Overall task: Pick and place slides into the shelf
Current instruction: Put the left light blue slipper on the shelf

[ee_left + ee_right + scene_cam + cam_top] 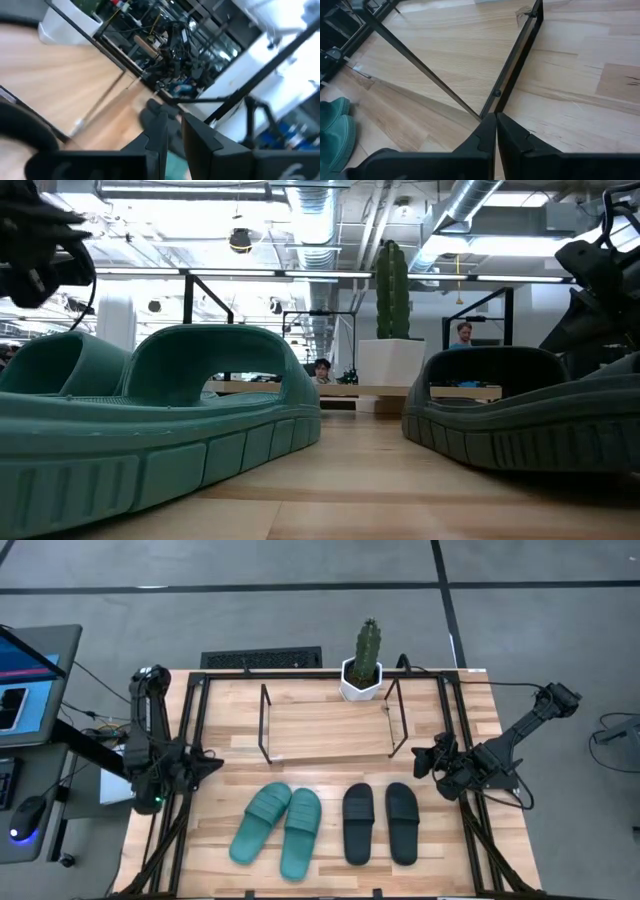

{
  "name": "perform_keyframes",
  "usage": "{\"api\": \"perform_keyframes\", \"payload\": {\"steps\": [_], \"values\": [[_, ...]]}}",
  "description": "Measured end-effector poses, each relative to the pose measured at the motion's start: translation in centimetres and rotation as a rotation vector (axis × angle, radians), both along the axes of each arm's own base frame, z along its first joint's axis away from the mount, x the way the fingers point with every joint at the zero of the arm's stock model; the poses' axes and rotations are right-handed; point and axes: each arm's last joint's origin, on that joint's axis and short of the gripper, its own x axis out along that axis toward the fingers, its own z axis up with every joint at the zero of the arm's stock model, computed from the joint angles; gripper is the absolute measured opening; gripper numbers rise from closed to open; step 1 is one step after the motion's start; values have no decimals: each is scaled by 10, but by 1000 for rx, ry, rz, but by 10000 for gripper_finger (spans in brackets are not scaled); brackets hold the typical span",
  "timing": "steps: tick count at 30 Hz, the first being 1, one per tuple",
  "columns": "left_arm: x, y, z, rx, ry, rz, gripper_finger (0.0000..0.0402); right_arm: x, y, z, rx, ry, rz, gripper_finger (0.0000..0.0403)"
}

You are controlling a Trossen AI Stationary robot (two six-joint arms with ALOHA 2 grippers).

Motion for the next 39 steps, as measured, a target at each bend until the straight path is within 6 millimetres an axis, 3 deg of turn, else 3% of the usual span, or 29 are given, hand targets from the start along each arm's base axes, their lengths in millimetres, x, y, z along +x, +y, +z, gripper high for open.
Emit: {"api": "perform_keyframes", "payload": {"steps": [6, 11, 14, 18, 24, 28, 31, 35, 39], "values": [[15, -31, 41, 11, 7, 87, 43, 0, 0, 0, 0, 0, 0, 8], [31, -48, 70, 84, 2, -3, 43, 0, 0, 0, 0, 0, 0, 8], [42, -57, 75, 87, -44, -62, 43, 0, 0, 0, 0, 0, 0, 8], [59, -71, 68, 48, -69, -161, 43, 0, 0, 0, 0, 0, 0, 8], [82, -96, 35, -216, 31, -319, 43, 0, 0, 0, 0, 0, 0, 8], [90, -108, 13, -348, 121, -337, 43, 0, 0, 0, 0, 0, 0, 8], [94, -114, 1, -350, 171, -325, 43, 0, 0, 0, 0, 0, 0, 8], [102, -127, 6, -249, 254, -324, 43, 0, 0, 0, 0, 0, 0, 8], [112, -136, 33, -131, 440, -338, 43, 0, 0, 0, 0, 0, 0, 8]]}}
